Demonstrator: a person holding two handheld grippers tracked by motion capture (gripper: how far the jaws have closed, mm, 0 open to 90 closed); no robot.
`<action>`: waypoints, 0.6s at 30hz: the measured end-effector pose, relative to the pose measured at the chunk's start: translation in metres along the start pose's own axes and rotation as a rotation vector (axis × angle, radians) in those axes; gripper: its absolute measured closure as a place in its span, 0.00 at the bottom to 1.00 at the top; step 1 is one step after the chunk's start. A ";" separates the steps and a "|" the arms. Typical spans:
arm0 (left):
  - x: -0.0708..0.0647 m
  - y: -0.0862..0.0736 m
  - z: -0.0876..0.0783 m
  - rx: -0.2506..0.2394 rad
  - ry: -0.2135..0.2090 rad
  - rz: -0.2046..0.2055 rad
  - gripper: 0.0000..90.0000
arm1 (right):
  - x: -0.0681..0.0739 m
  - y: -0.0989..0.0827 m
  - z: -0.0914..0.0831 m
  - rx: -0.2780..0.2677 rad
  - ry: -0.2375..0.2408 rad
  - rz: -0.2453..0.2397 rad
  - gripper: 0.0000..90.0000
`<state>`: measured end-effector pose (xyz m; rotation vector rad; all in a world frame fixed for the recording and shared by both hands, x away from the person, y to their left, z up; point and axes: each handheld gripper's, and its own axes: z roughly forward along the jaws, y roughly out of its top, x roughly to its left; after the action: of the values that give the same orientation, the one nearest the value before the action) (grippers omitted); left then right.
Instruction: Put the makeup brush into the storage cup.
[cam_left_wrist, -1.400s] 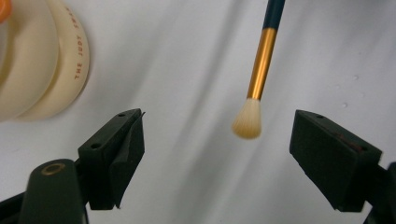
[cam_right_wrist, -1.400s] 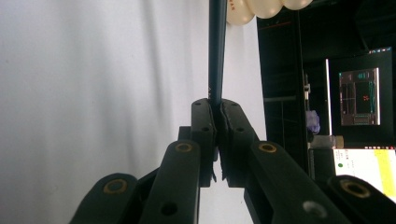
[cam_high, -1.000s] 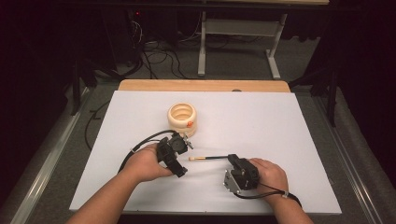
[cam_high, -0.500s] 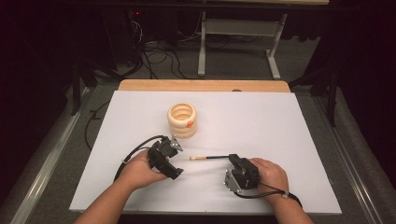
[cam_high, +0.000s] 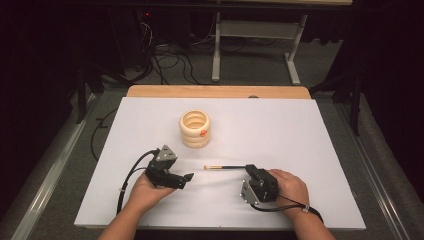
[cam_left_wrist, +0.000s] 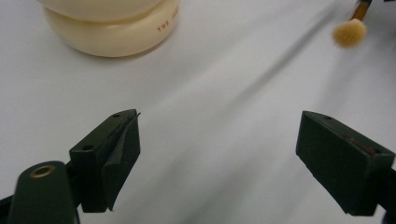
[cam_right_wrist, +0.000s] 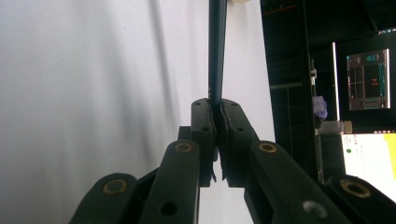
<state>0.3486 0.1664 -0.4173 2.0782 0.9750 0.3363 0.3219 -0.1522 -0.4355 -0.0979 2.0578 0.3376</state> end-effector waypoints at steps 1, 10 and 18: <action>0.000 -0.002 0.000 -0.014 0.006 -0.007 0.16 | 0.001 -0.001 0.000 0.003 -0.009 -0.003 0.97; 0.017 -0.011 -0.018 -0.127 0.033 -0.073 0.16 | 0.003 -0.007 0.003 0.030 -0.018 0.001 0.97; 0.024 -0.018 -0.024 -0.215 0.010 -0.145 0.17 | 0.002 -0.012 0.008 0.000 0.006 0.151 0.97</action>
<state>0.3427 0.2045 -0.4172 1.8035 1.0417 0.3602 0.3300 -0.1613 -0.4437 0.0574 2.0757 0.4312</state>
